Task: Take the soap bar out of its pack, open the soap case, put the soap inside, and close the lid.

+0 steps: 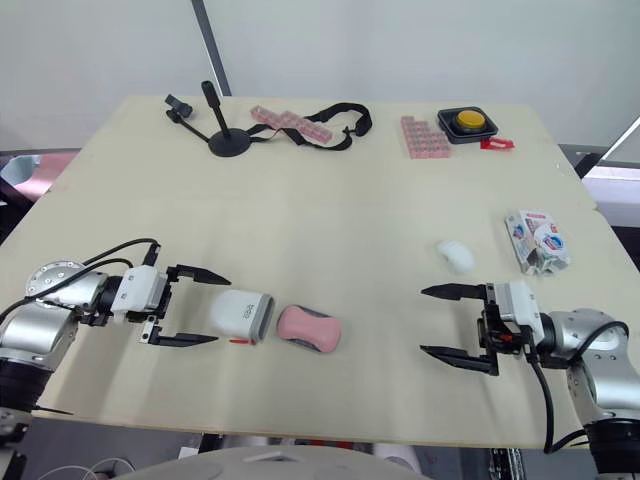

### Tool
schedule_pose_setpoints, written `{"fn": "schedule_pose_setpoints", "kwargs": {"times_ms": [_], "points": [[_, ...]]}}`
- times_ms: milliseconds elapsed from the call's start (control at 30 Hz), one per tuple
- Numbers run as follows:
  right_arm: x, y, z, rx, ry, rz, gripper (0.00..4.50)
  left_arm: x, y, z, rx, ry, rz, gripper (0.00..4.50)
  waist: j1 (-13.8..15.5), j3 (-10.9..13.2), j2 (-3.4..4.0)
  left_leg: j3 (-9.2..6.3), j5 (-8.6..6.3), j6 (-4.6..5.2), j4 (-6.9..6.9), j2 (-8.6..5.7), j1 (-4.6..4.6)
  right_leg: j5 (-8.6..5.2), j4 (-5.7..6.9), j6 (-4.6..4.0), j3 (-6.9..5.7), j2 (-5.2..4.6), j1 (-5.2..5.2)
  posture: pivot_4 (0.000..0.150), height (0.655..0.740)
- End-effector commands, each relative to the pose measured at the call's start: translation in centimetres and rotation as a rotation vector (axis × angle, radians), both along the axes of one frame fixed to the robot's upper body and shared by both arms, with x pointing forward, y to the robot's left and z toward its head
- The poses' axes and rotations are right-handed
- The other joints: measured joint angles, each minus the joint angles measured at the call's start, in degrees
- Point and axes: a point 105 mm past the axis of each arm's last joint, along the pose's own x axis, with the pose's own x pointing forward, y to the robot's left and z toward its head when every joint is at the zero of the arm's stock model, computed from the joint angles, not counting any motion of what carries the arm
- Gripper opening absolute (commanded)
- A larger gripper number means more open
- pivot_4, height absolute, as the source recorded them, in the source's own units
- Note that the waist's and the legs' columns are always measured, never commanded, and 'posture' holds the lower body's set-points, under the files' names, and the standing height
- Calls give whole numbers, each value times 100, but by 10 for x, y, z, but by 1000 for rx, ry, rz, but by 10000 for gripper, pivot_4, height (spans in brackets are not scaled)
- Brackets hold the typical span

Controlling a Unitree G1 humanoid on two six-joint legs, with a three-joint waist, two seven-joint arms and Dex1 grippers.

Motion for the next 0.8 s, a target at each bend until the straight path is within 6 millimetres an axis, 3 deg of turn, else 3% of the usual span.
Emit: {"fn": "schedule_pose_setpoints", "kwargs": {"times_ms": [33,233,800], "points": [[-1,-11,5,-23,-35,-10,44777,4,2,0,78,2,-44,45000,8,-1,1,0,0,1,1,-1,1,-1,2,-2,-2,-1,0,1500,7395],[1,-5,5,-10,-51,-21,44777,16,-3,0,114,3,-52,45000,8,-1,1,0,-1,6,5,-1,-4,-4,7,-8,-9,-3,-3,1500,7395],[0,-2,3,-12,-60,-53,44777,15,-21,-18,143,-27,-130,45000,17,-1,2,-2,0,13,35,0,-44,-7,50,-13,-9,-6,-48,1500,7395]]}}
